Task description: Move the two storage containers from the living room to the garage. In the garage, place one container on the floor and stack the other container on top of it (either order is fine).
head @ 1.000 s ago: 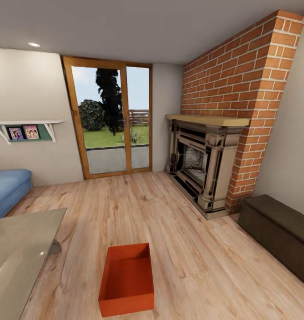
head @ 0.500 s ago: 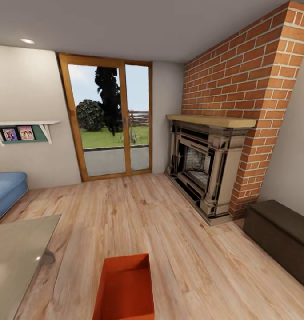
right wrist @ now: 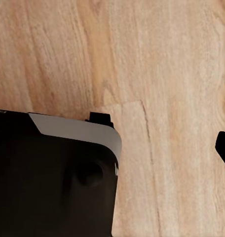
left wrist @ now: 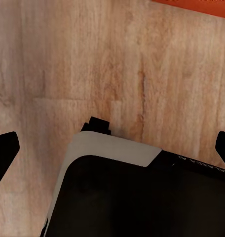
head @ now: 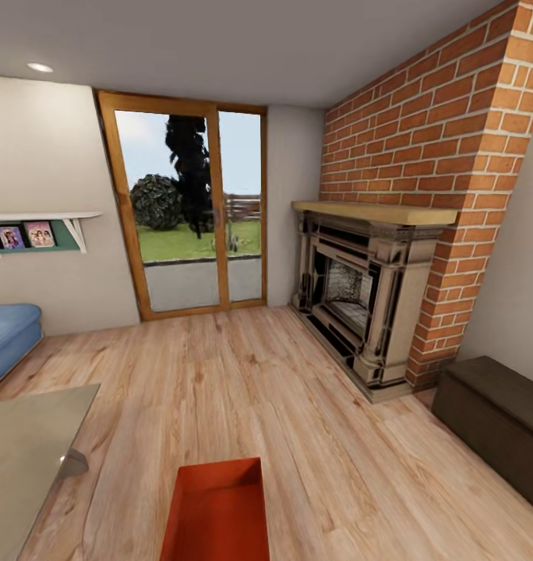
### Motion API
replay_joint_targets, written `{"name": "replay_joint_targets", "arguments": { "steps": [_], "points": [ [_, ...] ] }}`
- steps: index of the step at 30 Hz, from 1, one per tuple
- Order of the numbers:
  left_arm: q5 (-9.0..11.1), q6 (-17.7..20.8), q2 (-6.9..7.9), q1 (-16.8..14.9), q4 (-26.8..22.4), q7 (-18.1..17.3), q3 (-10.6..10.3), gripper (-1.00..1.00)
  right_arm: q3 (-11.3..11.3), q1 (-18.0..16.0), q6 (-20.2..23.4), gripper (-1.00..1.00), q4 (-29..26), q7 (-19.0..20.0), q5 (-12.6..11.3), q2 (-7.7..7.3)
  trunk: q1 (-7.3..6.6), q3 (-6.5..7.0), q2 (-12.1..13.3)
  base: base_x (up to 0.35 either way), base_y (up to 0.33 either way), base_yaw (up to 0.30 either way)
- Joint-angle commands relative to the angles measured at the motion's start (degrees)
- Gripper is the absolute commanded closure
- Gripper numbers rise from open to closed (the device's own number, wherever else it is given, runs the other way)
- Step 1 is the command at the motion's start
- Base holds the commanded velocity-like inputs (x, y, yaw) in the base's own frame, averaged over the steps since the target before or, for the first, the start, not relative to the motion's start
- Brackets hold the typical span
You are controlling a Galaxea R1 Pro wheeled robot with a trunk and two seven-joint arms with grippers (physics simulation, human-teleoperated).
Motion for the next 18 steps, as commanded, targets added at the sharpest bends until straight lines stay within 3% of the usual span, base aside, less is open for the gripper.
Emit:
{"name": "replay_joint_targets", "arguments": {
  "steps": [1,11,18],
  "points": [
    [0.44,-0.12,0.0,-0.03,0.0,0.14,-0.48,-1.0,0.47,-0.07,-0.28,-1.0,0.14,-0.15,-0.42,0.04,0.01,-0.07,-0.04,0.017,0.0,0.0],
    [0.44,-0.12,0.0,-0.03,0.0,0.14,-0.47,-1.0,0.29,-0.07,-0.1,-1.0,0.06,0.0,-0.52,0.18,0.01,-0.07,-0.04,0.002,0.0,0.002],
    [0.44,-0.12,0.0,-0.03,0.0,0.14,-0.46,-1.0,0.62,-0.07,-0.35,-1.0,0.06,0.03,-0.2,0.09,0.01,-0.07,-0.04,0.0,0.0,0.187]
  ]
}}
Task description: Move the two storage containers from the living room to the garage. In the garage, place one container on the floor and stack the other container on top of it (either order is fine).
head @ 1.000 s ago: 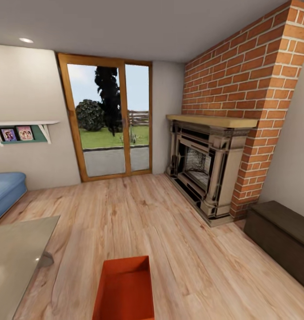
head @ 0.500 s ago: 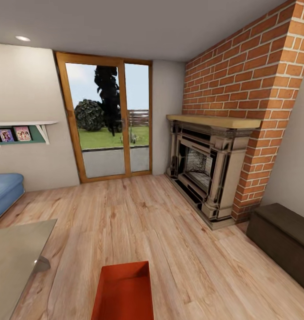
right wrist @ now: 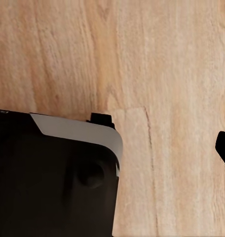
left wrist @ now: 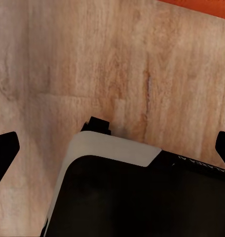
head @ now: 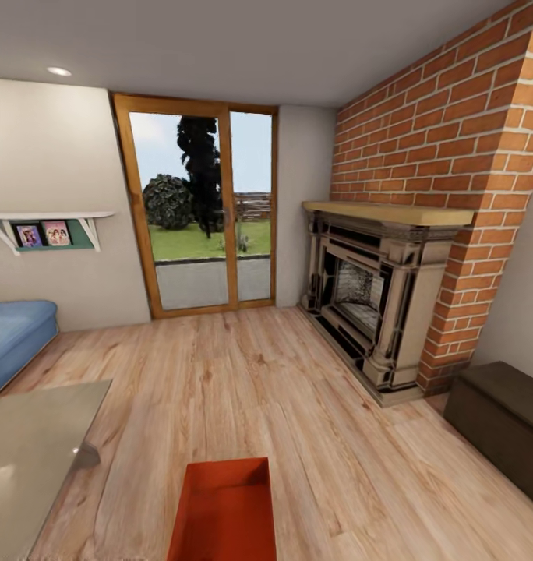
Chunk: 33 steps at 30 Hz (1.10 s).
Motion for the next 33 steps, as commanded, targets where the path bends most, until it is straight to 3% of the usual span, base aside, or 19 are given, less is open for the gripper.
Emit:
{"name": "replay_joint_targets", "arguments": {
  "steps": [1,11,33],
  "points": [
    [0.43,-0.12,-0.01,-0.04,0.01,0.14,-0.48,-1.0,0.52,-0.06,-0.29,-1.0,0.14,-0.16,-0.38,0.02,0.0,-0.07,-0.04,0.0,0.0,0.258],
    [0.43,-0.12,-0.01,-0.04,0.01,0.14,-0.48,-1.0,0.59,-0.06,-0.31,-1.0,0.14,-0.18,-0.36,0.01,0.0,-0.07,-0.04,0.0,0.0,0.256],
    [0.43,-0.12,-0.01,-0.04,0.02,0.14,-0.48,-1.0,0.69,-0.06,-0.17,-1.0,0.19,-0.21,-0.28,-0.11,0.0,-0.07,-0.04,0.0,0.0,0.012]
  ]
}}
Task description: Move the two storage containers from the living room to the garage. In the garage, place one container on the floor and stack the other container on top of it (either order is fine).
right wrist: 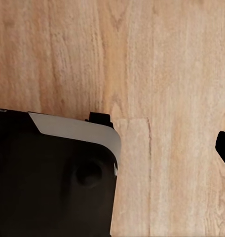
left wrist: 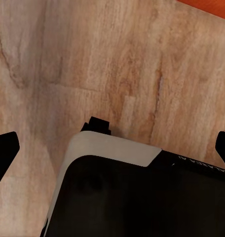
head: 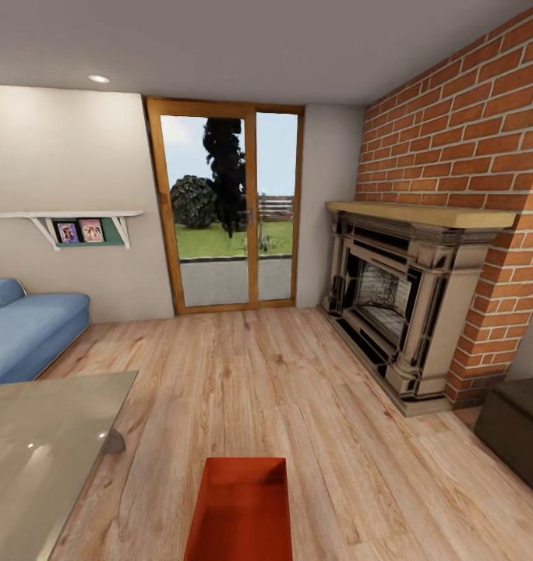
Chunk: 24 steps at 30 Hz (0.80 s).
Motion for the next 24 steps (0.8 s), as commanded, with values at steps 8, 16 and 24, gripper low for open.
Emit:
{"name": "replay_joint_targets", "arguments": {
  "steps": [8,16,24],
  "points": [
    [0.44,-0.12,0.0,-0.03,-0.01,0.14,-0.49,-1.0,0.39,-0.07,-0.32,-1.0,0.18,-0.19,-0.39,0.06,0.0,-0.07,-0.04,0.034,0.02,0.0],
    [0.44,-0.12,0.0,-0.03,-0.01,0.14,-0.49,-1.0,0.18,-0.07,-0.19,-1.0,0.26,-0.2,-0.8,0.05,0.0,-0.07,-0.04,0.194,0.123,0.019],
    [0.51,-0.12,0.0,-0.03,-0.01,0.14,-0.49,-1.0,0.28,-0.07,-0.18,-1.0,0.26,-0.2,-0.74,-0.12,0.0,-0.07,-0.04,0.226,0.021,0.228]
  ]
}}
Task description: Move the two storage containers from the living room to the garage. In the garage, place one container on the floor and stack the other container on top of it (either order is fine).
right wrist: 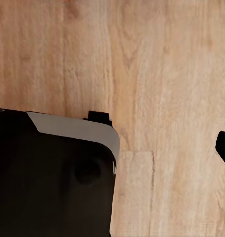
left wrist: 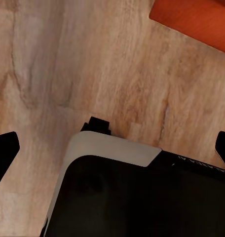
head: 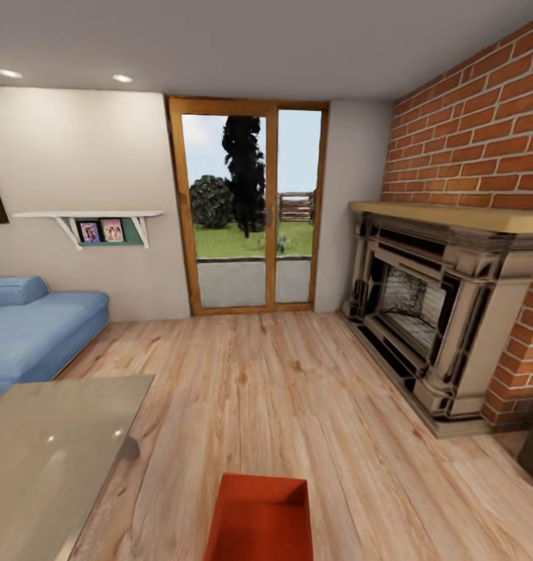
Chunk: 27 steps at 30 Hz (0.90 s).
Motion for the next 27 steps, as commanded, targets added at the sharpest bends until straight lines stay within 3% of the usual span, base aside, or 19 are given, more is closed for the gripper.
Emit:
{"name": "replay_joint_targets", "arguments": {
  "steps": [1,8,13,27],
  "points": [
    [0.44,-0.12,-0.01,-0.04,0.01,0.14,-0.49,-1.0,0.48,-0.07,-0.29,-1.0,0.15,-0.15,-0.42,0.03,0.03,-0.07,-0.04,0.296,0.003,0.263],
    [0.44,-0.12,-0.01,-0.04,0.02,0.14,-0.49,-1.0,0.48,-0.07,-0.29,-1.0,0.15,-0.15,-0.42,-0.05,0.03,-0.07,-0.04,0.314,0.001,0.255],
    [0.38,-0.12,-0.01,-0.04,0.01,0.14,-0.49,-1.0,0.46,-0.07,-0.4,-1.0,0.15,-0.15,-0.39,-0.13,0.03,-0.07,-0.04,0.286,0.0,0.073],
    [0.35,-0.12,-0.01,-0.04,0.01,0.14,-0.49,-1.0,0.45,-0.07,-0.47,-1.0,0.15,-0.15,-0.29,-0.02,0.03,-0.07,-0.04,0.038,0.0,0.005]
  ]
}}
